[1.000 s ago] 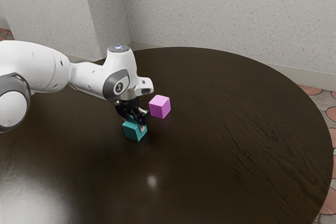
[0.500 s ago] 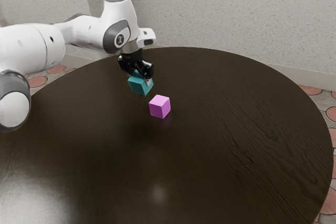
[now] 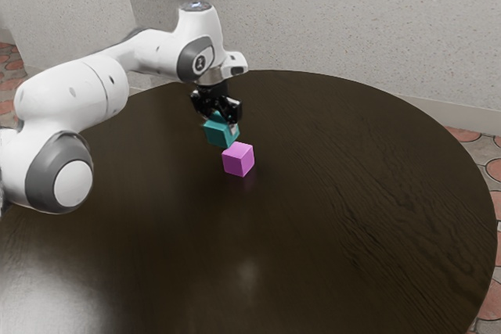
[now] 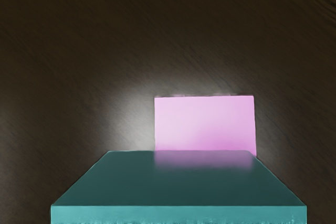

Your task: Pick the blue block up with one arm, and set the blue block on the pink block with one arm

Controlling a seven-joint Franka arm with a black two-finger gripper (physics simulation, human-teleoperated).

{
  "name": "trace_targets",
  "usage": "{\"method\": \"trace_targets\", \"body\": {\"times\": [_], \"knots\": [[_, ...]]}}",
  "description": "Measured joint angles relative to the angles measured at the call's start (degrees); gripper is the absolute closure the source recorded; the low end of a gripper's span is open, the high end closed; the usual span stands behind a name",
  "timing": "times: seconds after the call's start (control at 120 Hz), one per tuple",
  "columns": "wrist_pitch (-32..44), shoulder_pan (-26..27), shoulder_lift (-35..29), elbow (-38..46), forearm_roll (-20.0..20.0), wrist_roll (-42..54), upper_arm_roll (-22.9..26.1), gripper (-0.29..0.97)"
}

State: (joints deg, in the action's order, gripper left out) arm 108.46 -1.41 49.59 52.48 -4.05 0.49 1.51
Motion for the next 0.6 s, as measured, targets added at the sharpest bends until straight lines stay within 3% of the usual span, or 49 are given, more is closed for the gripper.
{"method": "trace_targets", "body": {"times": [0.225,0.6], "knots": [[-1.3,0.0,7.0,-10.5,-0.1,0.1,-0.4,0.37],[-2.1,0.0,7.7,-11.2,-0.2,0.3,1.2,0.37]]}}
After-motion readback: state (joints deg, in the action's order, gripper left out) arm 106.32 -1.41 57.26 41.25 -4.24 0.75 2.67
